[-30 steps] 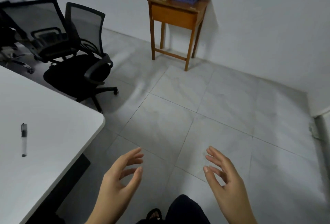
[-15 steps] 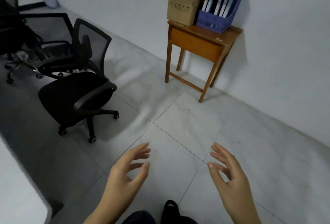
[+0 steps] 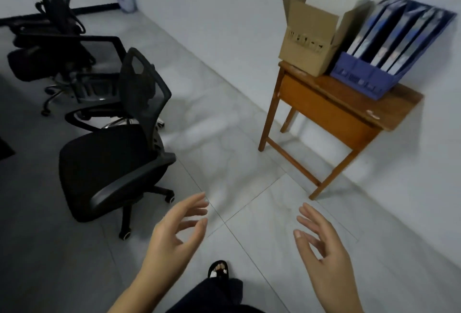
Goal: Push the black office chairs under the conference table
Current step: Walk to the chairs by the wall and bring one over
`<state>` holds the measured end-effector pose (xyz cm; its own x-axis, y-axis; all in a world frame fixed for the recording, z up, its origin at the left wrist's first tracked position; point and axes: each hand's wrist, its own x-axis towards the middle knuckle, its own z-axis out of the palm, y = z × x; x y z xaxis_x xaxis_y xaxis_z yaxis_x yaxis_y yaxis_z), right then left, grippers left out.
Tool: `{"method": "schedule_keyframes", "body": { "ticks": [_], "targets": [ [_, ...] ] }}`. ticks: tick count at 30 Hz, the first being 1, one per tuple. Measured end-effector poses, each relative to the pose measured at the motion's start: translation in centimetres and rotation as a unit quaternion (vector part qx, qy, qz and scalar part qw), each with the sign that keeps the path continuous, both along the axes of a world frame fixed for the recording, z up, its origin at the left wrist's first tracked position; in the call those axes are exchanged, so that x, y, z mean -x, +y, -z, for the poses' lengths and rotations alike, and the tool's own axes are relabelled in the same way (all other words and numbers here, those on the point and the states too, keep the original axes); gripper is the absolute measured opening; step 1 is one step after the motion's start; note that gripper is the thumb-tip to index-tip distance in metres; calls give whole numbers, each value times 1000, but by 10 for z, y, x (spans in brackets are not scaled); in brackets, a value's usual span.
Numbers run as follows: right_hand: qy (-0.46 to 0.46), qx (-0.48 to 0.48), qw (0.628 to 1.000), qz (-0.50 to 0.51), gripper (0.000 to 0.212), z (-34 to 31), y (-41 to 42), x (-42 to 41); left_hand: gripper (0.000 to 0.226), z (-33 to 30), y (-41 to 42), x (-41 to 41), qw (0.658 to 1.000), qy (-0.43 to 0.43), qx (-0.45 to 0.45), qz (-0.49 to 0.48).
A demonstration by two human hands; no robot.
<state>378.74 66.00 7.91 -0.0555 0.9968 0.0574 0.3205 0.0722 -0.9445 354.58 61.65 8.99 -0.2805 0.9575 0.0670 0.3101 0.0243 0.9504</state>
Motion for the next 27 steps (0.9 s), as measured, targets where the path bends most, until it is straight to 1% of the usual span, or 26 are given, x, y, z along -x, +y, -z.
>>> {"method": "schedule_keyframes", "body": {
  "ticks": [2, 6, 9, 11, 12, 14, 16, 18, 20, 23, 27],
  "targets": [
    [-2, 0, 1000, 6, 46, -5, 53, 7, 40, -8, 51, 8, 1000, 5, 0, -5],
    [-7, 40, 999, -18, 46, -1, 140, 21, 41, -9, 128, 18, 1000, 10, 22, -12],
    [-3, 52, 997, -51, 46, 4, 209, 37, 41, -3, 180, 29, 998, 3, 37, -54],
    [-6, 52, 995, -88, 42, 9, 263, 49, 36, 7, 217, 37, 995, -4, 37, -92],
    [-12, 52, 993, -109, 41, 10, 291, 56, 38, 12, 236, 40, 993, -5, 36, -112],
    [-23, 51, 986, -159, 43, 12, 352, 69, 52, 19, 277, 45, 987, 2, 32, -157],
    [-28, 56, 977, -203, 44, 9, 411, 81, 54, 20, 318, 45, 978, 2, 32, -207],
    [-27, 47, 970, -238, 43, -2, 466, 96, 45, 13, 357, 43, 968, 4, 21, -248],
    [-33, 52, 958, -279, 41, -9, 515, 115, 43, 9, 389, 45, 960, -7, 26, -280],
    [-33, 65, 932, -355, 42, -8, 568, 153, 48, 9, 422, 57, 939, -29, 36, -340],
    [-39, 71, 899, -430, 47, 5, 619, 215, 56, 15, 454, 88, 905, -43, 50, -420]
  ]
}}
